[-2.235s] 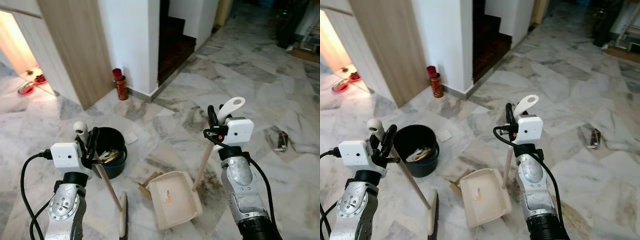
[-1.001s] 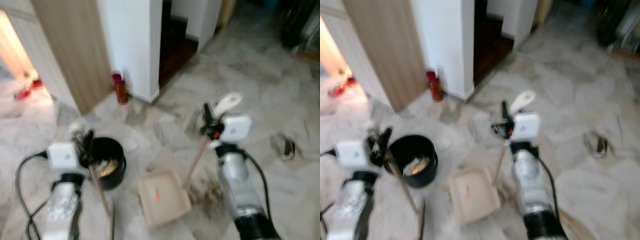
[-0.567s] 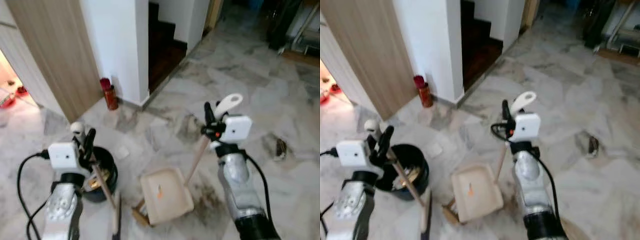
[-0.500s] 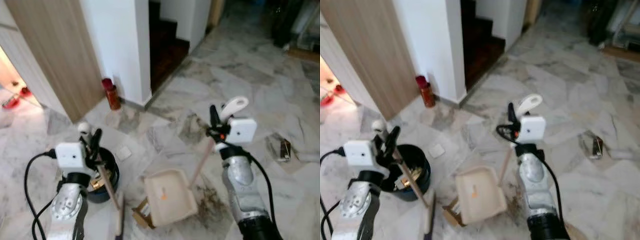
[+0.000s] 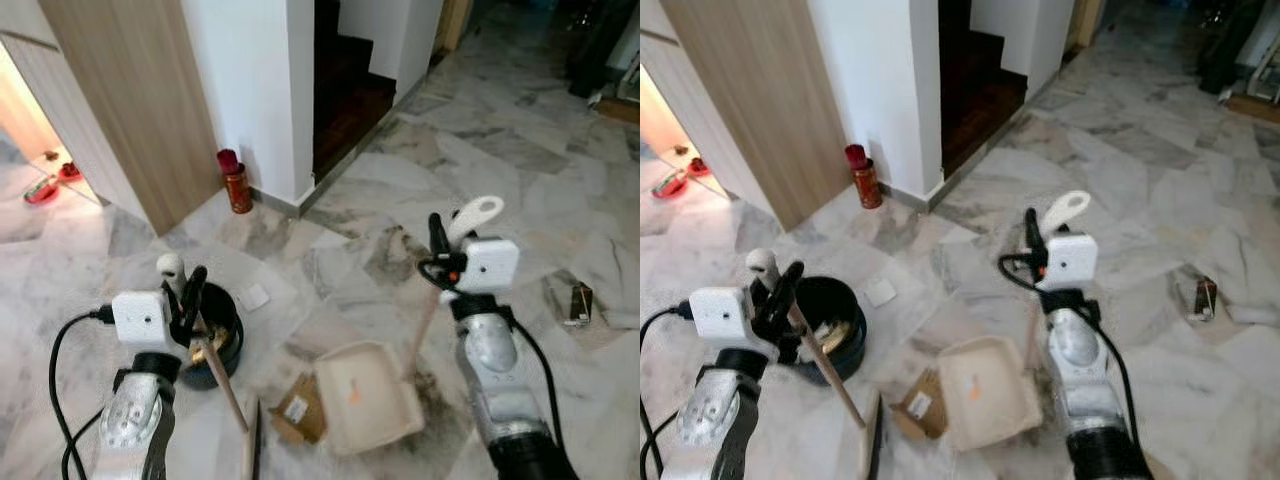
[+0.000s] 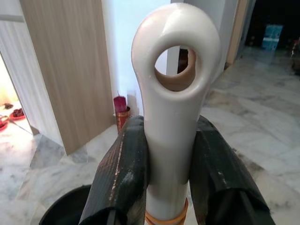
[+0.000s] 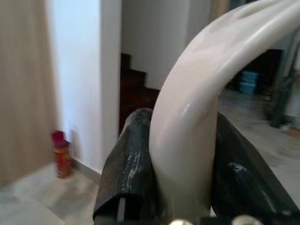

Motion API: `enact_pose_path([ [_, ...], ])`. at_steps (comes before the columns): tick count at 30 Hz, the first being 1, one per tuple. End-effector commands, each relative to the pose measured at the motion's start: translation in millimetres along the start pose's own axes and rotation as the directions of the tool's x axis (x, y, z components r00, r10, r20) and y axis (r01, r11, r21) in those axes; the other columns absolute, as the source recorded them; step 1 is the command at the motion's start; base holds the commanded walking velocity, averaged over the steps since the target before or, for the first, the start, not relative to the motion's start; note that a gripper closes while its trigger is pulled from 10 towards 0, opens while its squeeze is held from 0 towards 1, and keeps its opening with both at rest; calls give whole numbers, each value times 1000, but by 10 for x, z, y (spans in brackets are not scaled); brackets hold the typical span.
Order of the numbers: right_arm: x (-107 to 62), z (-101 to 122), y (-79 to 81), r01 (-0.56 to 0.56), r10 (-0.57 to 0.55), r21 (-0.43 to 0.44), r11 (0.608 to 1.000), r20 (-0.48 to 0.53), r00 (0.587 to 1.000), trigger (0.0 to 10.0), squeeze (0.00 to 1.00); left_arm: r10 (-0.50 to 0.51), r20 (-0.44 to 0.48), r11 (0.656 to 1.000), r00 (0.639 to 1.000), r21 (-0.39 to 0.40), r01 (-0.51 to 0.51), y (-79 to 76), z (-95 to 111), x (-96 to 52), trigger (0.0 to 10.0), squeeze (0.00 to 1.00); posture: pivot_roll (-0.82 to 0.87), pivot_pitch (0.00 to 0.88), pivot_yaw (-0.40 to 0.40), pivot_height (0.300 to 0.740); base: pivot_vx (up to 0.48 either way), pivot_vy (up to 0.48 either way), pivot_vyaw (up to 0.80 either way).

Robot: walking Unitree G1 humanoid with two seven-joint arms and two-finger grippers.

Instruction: Sweep floor

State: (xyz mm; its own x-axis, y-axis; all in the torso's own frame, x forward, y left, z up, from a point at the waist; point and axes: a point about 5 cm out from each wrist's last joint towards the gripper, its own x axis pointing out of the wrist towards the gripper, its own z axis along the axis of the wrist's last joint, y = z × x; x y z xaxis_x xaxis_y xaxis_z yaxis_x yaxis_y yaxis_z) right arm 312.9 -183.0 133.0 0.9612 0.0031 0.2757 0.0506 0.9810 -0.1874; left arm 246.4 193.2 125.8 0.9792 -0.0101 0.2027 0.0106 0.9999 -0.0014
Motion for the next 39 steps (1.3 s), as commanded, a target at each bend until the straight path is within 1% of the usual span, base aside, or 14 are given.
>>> enact_pose_path([
  [1, -41, -46, -88, 30, -30, -29, 999, -6, 1000, 10000, 0, -26, 32, 1000, 999, 16, 26, -10, 106, 9, 10000, 0, 96, 171, 34, 740, 0, 0, 0],
  [5, -99, -141, -185, 73, -76, -69, 995, -34, 997, 10000, 0, -45, 30, 999, 999, 16, 45, -26, 133, 0, 10000, 0, 103, 199, 51, 740, 0, 0, 0],
  [9, -149, -235, -204, 96, -101, -85, 992, -61, 993, 10000, 0, -60, 30, 998, 998, 1, 60, -19, 173, -4, 10000, 0, 100, 231, 71, 740, 0, 0, 0],
  [14, -160, -253, -219, 123, -128, -88, 989, -52, 990, 10000, 0, -64, 23, 998, 998, -24, 64, -12, 197, -27, 10000, 0, 92, 253, 83, 740, 0, 0, 0],
  [16, -152, -272, -268, 178, -183, -96, 979, -49, 982, 10000, 0, -69, 21, 997, 997, -34, 70, -15, 217, -27, 10000, 0, 100, 266, 90, 740, 0, 0, 0],
  [19, -155, -264, -308, 218, -222, -91, 972, -35, 974, 10000, 0, -63, 28, 997, 998, -51, 65, -13, 251, -44, 10000, 0, 109, 271, 94, 740, 0, 0, 0],
  [20, -163, -232, -372, 270, -272, -112, 956, -3, 962, 10000, 0, -58, 34, 997, 998, -58, 60, -10, 286, -63, 10000, 0, 123, 278, 96, 740, 0, 0, 0],
  [22, -127, -192, -439, 325, -324, -125, 937, 29, 945, 10000, 0, -58, 38, 997, 998, -58, 60, -4, 319, -65, 10000, 0, 131, 290, 100, 740, 0, 0, 0],
  [23, -108, -186, -434, 322, -320, -137, 937, 36, 947, 10000, 0, -59, 39, 996, 998, -58, 61, -3, 330, -68, 10000, 0, 134, 294, 102, 740, 0, 0, 0],
  [27, 9, -198, -359, 298, -297, -97, 950, 18, 955, 10000, 0, -61, 41, 997, 997, -54, 64, 10, 371, -75, 10000, 0, 155, 332, 107, 740, 0, 0, 0],
  [29, 58, -190, -308, 270, -269, -94, 958, 27, 963, 10000, 0, -60, 42, 997, 997, -53, 62, 18, 392, -68, 10000, 0, 164, 344, 108, 740, 0, 0, 0],
  [31, 74, -187, -289, 267, -265, -93, 959, 29, 964, 10000, 0, -59, 46, 997, 997, -55, 61, 20, 410, -57, 10000, 0, 168, 349, 109, 740, 0, 0, 0],
  [33, 101, -189, -241, 251, -250, -76, 965, 26, 968, 10000, 0, -59, 62, 997, 996, -52, 62, 29, 464, -6, 10000, 0, 189, 369, 113, 740, 0, 0, 0],
  [39, 74, -242, -212, 237, -236, -70, 969, 18, 971, 10000, 0, -55, 98, 995, 994, -72, 62, 30, 561, 93, 10000, 0, 219, 430, 128, 740, 0, 0, 0],
])
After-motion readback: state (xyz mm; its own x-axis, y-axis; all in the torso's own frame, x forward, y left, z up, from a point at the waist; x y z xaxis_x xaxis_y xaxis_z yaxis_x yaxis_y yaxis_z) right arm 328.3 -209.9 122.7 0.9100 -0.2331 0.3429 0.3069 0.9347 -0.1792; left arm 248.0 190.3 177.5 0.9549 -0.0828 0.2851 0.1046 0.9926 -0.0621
